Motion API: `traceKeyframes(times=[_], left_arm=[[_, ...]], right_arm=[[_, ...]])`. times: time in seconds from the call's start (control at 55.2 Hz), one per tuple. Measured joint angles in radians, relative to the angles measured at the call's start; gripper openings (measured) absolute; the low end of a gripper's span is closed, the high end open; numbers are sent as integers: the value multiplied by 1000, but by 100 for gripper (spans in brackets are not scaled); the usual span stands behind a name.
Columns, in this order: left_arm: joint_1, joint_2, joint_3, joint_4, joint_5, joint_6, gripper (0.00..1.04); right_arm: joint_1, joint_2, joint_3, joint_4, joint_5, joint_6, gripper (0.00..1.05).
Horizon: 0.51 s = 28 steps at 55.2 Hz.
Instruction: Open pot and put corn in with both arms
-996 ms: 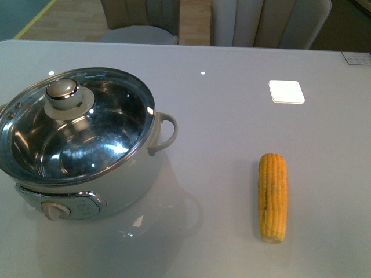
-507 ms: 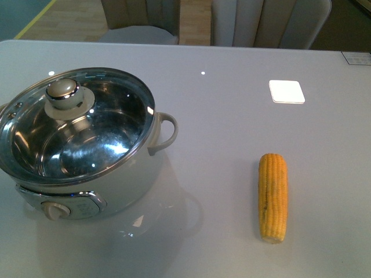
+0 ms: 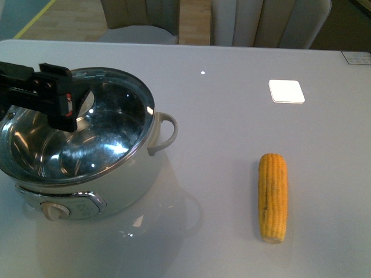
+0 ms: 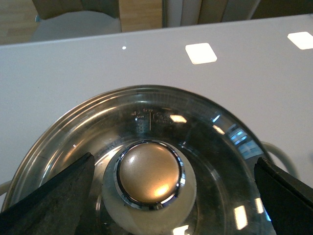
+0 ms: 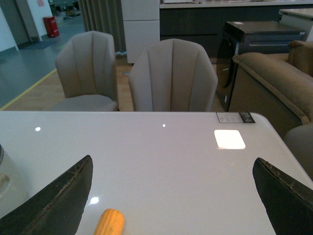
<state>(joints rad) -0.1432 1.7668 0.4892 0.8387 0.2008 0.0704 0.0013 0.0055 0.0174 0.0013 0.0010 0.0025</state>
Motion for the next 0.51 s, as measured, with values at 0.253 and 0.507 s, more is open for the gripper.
traceKeyframes(times=[0.253,0.507], left_arm=[[-9,142,99,6,-42,8,98],[-24,204,126,10,-81,18,87]], right_arm=[[0,0,0,0,0,0,96],[0,0,0,0,0,0,96]])
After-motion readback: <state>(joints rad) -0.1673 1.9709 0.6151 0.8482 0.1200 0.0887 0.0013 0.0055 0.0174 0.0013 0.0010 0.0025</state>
